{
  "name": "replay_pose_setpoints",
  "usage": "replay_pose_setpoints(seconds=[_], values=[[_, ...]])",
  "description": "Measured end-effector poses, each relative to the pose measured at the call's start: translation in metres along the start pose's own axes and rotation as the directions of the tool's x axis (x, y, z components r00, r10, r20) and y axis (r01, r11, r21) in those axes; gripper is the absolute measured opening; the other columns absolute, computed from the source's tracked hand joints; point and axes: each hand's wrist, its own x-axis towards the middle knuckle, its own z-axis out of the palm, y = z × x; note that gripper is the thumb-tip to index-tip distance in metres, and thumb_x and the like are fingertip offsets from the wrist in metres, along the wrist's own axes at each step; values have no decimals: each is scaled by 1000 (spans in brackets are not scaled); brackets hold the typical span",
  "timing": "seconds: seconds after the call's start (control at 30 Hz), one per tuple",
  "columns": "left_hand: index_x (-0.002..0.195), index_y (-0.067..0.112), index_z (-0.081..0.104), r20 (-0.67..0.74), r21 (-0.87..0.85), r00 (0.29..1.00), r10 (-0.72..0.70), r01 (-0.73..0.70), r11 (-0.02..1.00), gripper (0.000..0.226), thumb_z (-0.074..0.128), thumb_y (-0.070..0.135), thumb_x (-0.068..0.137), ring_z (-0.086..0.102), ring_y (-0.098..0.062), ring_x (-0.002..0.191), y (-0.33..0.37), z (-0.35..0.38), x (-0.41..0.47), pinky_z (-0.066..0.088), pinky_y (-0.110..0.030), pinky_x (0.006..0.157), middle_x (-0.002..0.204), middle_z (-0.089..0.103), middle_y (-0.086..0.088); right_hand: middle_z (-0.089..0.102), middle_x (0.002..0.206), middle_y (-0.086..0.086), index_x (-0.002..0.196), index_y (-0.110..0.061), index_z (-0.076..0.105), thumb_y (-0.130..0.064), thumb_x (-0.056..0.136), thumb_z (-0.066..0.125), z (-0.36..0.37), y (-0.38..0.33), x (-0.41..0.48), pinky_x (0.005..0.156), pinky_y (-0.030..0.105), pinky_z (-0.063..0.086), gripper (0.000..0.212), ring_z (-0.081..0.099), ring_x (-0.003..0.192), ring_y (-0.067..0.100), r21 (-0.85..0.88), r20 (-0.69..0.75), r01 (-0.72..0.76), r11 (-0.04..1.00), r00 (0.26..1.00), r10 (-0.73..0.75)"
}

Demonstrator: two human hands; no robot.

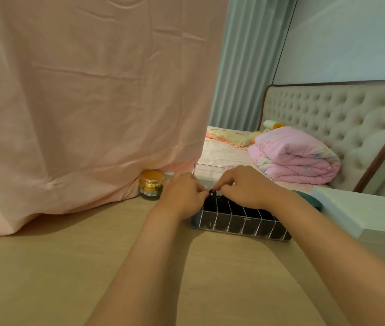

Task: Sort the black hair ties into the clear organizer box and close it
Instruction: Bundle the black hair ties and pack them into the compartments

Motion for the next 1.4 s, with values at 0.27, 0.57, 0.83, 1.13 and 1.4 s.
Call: replay_pose_setpoints(seconds=[0.27,0.57,0.83,1.13,1.4], values=[[114,29,71,-58,-342,995,-87,62,938,32,49,11,97,60,-16,111,-8,-19,2,49,-33,95,131,64,2,73,117,-11,100,-27,79,-39,86,22,30,1,0,101,34,30,61,53,107,12,-479,69,214,851,976,-207],[137,36,58,77,-55,996,38,-34,998,39,47,27,100,35,-15,140,-2,-3,0,31,-46,116,149,48,9,74,111,3,104,-19,78,-35,93,35,14,-3,0,99,37,46,47,62,102,21,-115,82,51,992,996,-42],[138,32,60,210,93,977,46,-67,993,39,43,29,103,29,-14,146,8,2,-5,21,-42,121,157,39,14,51,153,-4,143,-26,57,-18,101,43,-1,22,-24,117,31,28,45,41,143,14,43,-20,-67,997,997,68],[127,45,65,144,101,986,82,-97,990,31,50,41,100,60,-11,114,17,-2,-10,40,-33,95,122,70,15,31,164,-3,155,-26,38,-28,107,32,39,32,-33,126,39,5,48,20,153,9,-133,25,86,987,996,-83],[100,45,76,58,288,993,99,-112,951,24,55,53,92,52,-15,112,4,6,2,43,-47,100,113,67,18,66,134,-12,108,-31,71,-37,107,30,37,43,-38,123,54,-11,42,31,150,10,-292,-104,59,955,990,-93]])
